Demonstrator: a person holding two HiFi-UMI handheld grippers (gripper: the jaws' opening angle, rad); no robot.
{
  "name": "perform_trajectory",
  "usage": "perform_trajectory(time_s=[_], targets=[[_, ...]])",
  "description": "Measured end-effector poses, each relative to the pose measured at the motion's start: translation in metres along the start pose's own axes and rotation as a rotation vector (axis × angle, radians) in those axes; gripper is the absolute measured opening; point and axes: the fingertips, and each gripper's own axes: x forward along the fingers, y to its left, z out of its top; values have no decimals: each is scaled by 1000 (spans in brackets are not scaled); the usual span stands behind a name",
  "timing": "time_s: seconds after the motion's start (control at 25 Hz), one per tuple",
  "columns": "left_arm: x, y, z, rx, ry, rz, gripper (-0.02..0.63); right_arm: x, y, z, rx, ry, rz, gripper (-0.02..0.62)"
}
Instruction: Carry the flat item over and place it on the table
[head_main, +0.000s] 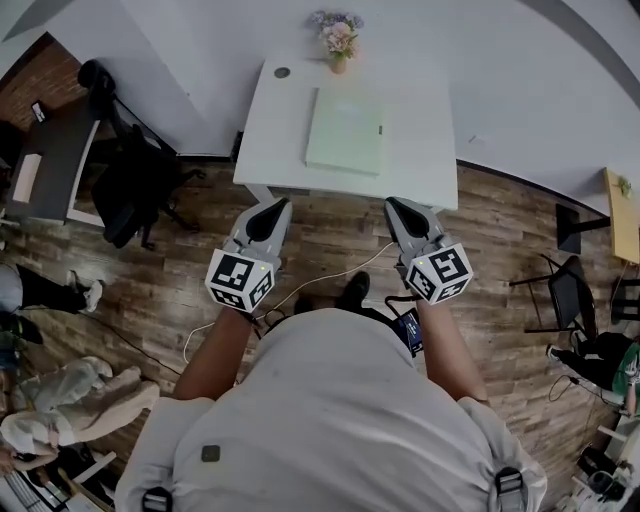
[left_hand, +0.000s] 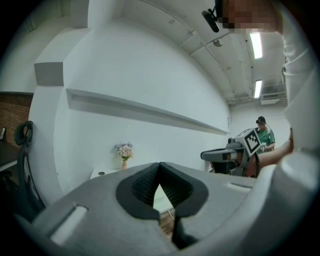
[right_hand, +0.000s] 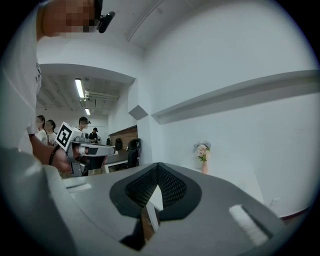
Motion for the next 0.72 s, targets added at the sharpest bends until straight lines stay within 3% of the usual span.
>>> perform_trajectory(time_s=[0.36,0.72], targets=[[-47,-13,3,4,-55,-58,0,-36,47,0,-11,-10,-60,9],[-53,-61,14,4,-102,-32,0,-82,31,0,-32,-13,-15,9]])
